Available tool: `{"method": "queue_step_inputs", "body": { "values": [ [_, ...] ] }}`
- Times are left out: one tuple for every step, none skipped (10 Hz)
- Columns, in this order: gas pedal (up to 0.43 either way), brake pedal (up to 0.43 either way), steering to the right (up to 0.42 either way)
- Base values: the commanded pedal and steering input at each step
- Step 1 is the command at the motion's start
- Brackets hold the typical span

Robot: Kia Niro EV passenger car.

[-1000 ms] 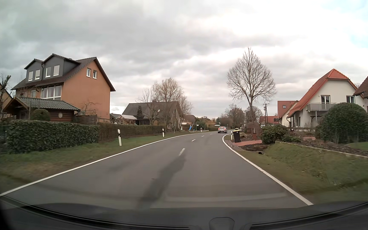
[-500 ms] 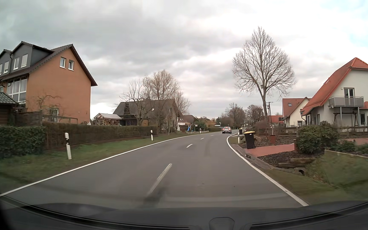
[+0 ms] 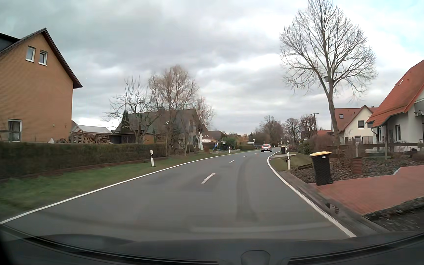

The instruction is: Follow the waypoints while adhering to traffic rules and regulations

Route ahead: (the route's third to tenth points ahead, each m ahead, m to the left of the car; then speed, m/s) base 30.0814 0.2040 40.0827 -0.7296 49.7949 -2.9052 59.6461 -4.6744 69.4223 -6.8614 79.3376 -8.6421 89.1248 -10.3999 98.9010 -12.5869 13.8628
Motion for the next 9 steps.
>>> {"method": "queue_step_inputs", "body": {
  "values": [
    [0.138, 0.0, 0.013],
    [0.138, 0.0, 0.017],
    [0.138, 0.0, 0.02],
    [0.138, 0.0, 0.021],
    [0.138, 0.0, 0.022],
    [0.039, 0.0, 0.022],
    [0.0, 0.0, 0.022],
    [0.0, 0.0, 0.022],
    [0.0, 0.0, 0.022]
  ]
}}
